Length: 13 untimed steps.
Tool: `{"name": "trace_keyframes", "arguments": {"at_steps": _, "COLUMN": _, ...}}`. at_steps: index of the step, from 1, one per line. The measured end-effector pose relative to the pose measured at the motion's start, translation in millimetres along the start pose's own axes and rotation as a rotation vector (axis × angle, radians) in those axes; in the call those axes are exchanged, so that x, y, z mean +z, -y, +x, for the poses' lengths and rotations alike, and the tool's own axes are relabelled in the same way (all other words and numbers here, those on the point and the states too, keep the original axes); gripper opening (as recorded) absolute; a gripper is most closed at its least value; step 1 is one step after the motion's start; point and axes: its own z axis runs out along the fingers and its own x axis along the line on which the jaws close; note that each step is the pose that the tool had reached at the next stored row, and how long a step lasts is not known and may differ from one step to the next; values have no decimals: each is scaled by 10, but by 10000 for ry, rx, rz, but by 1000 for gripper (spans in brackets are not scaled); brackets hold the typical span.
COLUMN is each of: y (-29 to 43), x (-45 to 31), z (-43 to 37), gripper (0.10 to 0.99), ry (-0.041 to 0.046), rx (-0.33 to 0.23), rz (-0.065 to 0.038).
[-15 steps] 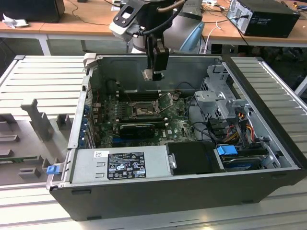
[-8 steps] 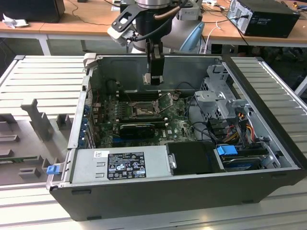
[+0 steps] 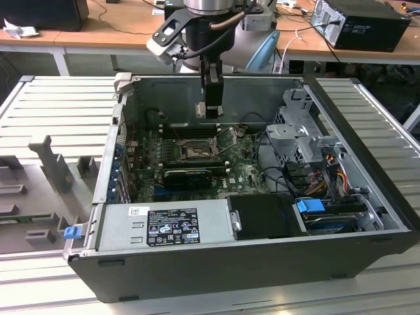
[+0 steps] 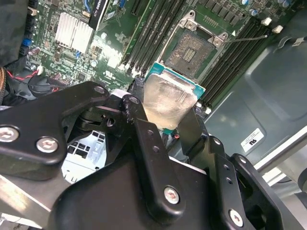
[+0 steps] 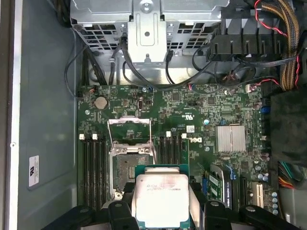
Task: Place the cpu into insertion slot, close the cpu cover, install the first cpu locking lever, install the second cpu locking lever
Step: 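Place the cpu into insertion slot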
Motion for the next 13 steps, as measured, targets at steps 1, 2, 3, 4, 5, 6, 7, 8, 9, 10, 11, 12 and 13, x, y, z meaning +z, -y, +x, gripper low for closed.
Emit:
{"name": "trace_keyframes", "arguments": {"at_steps": 1, "y": 1, "x": 7, "z": 0, "gripper": 529, "ry": 3, "rx": 34, "rz": 0}}
{"name": "trace_keyframes", "arguments": {"at_steps": 2, "y": 1, "x": 13, "z": 0, "gripper": 529, "ry": 5, "rx": 62, "rz": -1}}
{"name": "trace_keyframes", "arguments": {"at_steps": 3, "y": 1, "x": 16, "z": 0, "gripper": 529, "ry": 7, "rx": 76, "rz": -1}}
{"name": "trace_keyframes", "arguments": {"at_steps": 4, "y": 2, "x": 19, "z": 0, "gripper": 529, "ry": 9, "rx": 91, "rz": -1}}
{"name": "trace_keyframes", "arguments": {"at_steps": 5, "y": 2, "x": 31, "z": 0, "gripper": 529, "ry": 13, "rx": 148, "rz": -2}}
{"name": "trace_keyframes", "arguments": {"at_steps": 6, "y": 3, "x": 41, "z": 0, "gripper": 529, "ry": 16, "rx": 186, "rz": -2}}
{"name": "trace_keyframes", "arguments": {"at_steps": 7, "y": 4, "x": 52, "z": 0, "gripper": 529, "ry": 19, "rx": 210, "rz": -2}}
{"name": "trace_keyframes", "arguments": {"at_steps": 8, "y": 4, "x": 58, "z": 0, "gripper": 529, "ry": 19, "rx": 221, "rz": -2}}
{"name": "trace_keyframes", "arguments": {"at_steps": 9, "y": 5, "x": 68, "z": 0, "gripper": 529, "ry": 20, "rx": 237, "rz": -2}}
{"name": "trace_keyframes", "arguments": {"at_steps": 10, "y": 6, "x": 81, "z": 0, "gripper": 529, "ry": 22, "rx": 260, "rz": -2}}
{"name": "trace_keyframes", "arguments": {"at_steps": 11, "y": 7, "x": 89, "z": -1, "gripper": 529, "ry": 23, "rx": 272, "rz": -2}}
{"name": "trace_keyframes", "arguments": {"at_steps": 12, "y": 7, "x": 97, "z": -1, "gripper": 529, "ry": 25, "rx": 287, "rz": -2}}
{"name": "trace_keyframes", "arguments": {"at_steps": 13, "y": 8, "x": 107, "z": -1, "gripper": 529, "ry": 26, "rx": 310, "rz": -2}}
